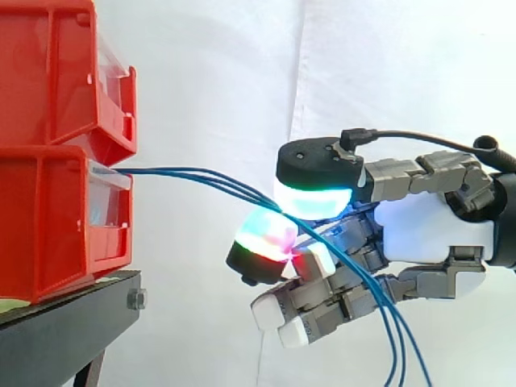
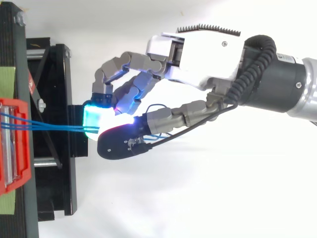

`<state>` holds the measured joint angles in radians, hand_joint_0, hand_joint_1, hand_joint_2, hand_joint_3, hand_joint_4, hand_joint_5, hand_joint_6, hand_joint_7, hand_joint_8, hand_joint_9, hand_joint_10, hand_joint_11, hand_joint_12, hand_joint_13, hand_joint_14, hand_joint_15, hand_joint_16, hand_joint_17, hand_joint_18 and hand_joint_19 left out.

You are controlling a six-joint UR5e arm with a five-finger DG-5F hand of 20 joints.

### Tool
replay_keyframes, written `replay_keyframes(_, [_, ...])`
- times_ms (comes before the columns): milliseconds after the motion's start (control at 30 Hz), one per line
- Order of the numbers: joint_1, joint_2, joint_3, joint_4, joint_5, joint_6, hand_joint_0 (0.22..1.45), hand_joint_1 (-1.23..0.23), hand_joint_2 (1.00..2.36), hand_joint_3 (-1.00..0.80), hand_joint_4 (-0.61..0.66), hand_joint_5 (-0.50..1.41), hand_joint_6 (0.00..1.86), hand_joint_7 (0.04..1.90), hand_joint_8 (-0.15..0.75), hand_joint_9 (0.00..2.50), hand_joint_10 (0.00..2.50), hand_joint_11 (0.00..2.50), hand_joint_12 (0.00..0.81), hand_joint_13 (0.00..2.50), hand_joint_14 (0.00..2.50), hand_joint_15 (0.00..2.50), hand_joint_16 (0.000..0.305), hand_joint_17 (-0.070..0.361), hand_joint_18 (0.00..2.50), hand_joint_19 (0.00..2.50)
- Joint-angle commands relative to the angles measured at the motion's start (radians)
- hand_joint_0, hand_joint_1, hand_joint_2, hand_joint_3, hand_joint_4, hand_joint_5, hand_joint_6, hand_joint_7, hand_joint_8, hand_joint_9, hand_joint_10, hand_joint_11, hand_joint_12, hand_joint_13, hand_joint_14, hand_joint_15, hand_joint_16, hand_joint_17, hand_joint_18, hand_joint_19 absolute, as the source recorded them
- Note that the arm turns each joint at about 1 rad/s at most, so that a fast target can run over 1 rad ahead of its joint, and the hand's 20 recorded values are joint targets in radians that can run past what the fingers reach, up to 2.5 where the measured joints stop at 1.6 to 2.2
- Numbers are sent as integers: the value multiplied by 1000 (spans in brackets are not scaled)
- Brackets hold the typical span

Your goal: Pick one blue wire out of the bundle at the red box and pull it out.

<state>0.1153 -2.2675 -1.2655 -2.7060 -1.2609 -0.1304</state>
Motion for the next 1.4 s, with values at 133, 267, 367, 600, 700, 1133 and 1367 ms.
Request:
replay_keyframes(133, [1,0,1,0,0,0,430,-488,1713,-199,402,-80,684,1200,353,1110,18,608,479,767,13,373,83,187,672,364])
replay_keyframes(267, [3,0,0,2,0,0,514,-601,1289,-62,379,-108,740,1092,358,1078,20,718,476,748,13,384,80,181,644,351])
replay_keyframes(367, [3,0,0,3,0,2,529,-686,1200,-37,393,-136,804,1021,356,1067,19,764,469,741,13,387,80,179,639,353])
replay_keyframes(600, [3,0,0,3,0,9,521,-672,1007,-227,357,-136,800,1020,351,1059,20,755,460,725,14,394,77,173,610,380])
replay_keyframes(700, [1,0,0,3,0,8,486,-633,1007,-367,310,-140,786,1079,310,1029,24,791,411,681,16,421,66,149,523,423])
replay_keyframes(1133, [3,0,0,3,0,8,479,-733,1002,-468,278,-150,837,1048,312,1046,24,817,414,694,16,418,67,150,536,399])
replay_keyframes(1367, [3,0,0,2,2,9,562,-711,1010,-220,240,-144,869,1034,319,1078,25,804,426,718,15,406,69,156,569,401])
